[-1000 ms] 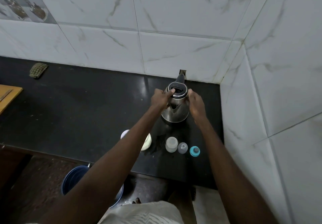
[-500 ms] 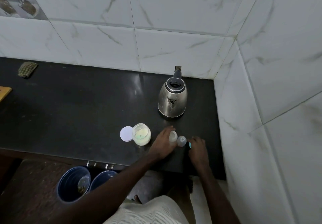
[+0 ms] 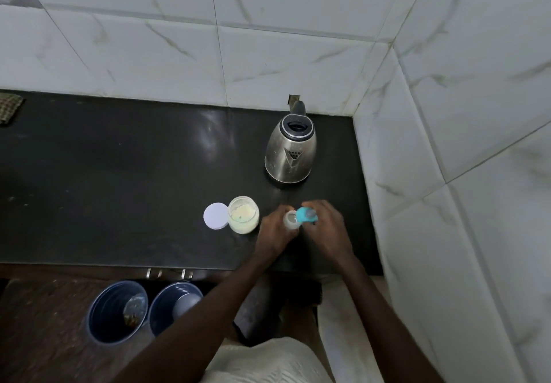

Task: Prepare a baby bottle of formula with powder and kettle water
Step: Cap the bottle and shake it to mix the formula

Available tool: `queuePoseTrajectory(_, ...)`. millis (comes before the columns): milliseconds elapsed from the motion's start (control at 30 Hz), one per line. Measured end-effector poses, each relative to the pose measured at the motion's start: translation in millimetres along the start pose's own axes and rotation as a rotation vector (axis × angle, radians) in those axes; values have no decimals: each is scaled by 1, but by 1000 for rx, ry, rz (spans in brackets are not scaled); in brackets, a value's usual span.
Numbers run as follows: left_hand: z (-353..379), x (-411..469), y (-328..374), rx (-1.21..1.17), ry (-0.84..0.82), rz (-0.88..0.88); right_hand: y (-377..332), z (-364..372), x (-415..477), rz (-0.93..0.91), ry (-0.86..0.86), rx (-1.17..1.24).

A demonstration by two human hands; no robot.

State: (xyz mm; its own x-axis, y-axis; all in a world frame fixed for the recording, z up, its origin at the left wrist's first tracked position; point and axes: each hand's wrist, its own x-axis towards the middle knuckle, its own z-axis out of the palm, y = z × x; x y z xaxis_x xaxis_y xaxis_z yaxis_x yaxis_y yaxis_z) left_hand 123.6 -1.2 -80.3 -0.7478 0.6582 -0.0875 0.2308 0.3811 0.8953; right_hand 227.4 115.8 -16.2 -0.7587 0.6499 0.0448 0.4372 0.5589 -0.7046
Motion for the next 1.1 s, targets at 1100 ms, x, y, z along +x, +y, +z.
queuePoseTrajectory(1100, 3, 10, -15, 151, -63, 15, -53, 1, 23, -144, -471, -632)
